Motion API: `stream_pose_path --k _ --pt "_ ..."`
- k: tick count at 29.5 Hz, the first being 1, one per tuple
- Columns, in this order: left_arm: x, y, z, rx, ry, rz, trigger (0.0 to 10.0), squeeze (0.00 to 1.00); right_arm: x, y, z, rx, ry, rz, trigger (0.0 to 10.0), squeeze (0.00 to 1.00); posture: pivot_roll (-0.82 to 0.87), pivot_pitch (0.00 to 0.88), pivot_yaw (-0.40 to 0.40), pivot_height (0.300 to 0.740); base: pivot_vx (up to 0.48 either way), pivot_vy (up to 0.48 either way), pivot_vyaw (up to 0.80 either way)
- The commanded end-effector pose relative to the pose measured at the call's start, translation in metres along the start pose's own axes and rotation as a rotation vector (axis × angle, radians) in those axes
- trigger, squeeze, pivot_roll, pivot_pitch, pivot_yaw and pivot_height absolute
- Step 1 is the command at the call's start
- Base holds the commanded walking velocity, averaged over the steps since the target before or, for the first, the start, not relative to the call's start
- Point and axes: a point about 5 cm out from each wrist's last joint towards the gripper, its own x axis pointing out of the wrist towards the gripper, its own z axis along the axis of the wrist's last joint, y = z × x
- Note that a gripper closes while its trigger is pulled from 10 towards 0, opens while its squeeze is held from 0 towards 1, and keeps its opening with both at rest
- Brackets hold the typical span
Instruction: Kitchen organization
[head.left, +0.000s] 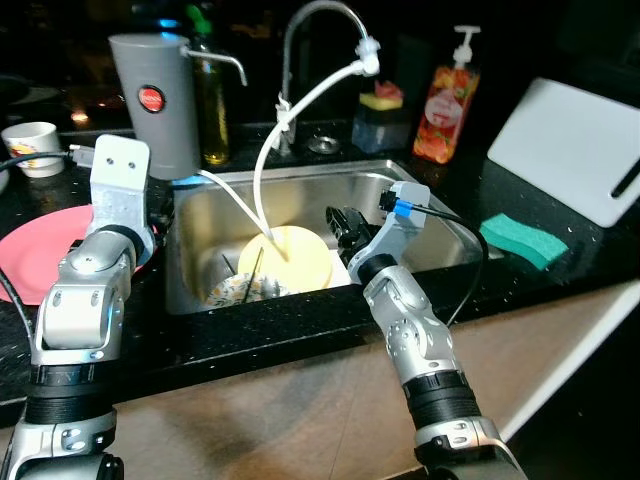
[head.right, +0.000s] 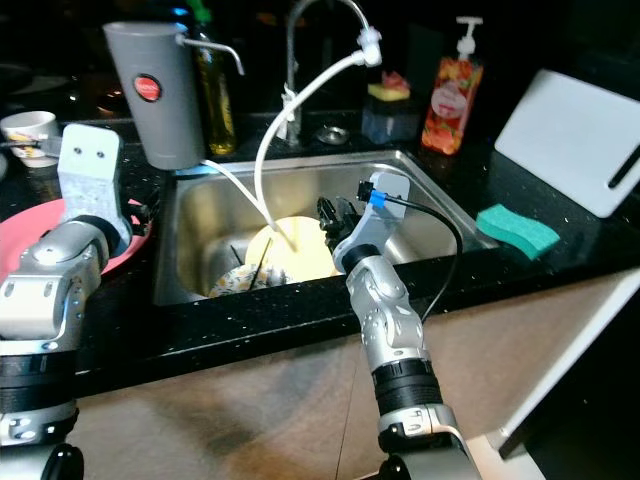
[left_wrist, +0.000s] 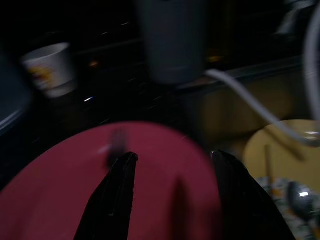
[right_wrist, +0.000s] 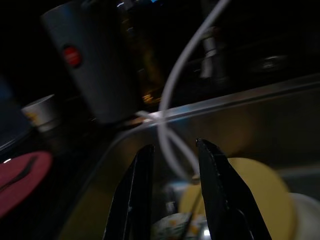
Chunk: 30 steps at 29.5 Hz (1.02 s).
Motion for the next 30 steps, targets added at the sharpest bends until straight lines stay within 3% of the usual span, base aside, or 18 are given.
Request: stream_pose_path --k 1,22,30 --pt "-0.0028 -0.001 -0.0011 0.001 0.006 0.001 10.0 0.0 0.0011 0.0032 0.0002 -0.019 0.014 0.01 10.0 0.0 0.07 0.059 -0.042 0.74 0.0 0.0 0.8" --pt "-0.0058 0.0007 -0.0035 0.027 0.034 0.019 10.0 0.0 0.0005 0.0027 -0.0008 -0.021 0.028 0.008 10.0 0.0 0.07 0.072 -0.047 0.74 0.0 0.0 0.8" --pt "-0.0062 -0.0009 -0.0024 0.027 0.026 -0.001 10.0 0.0 0.0002 0.0003 0.0004 0.009 0.017 -0.014 10.0 0.0 0.07 0.073 -0.049 0.74 0.0 0.0 0.0"
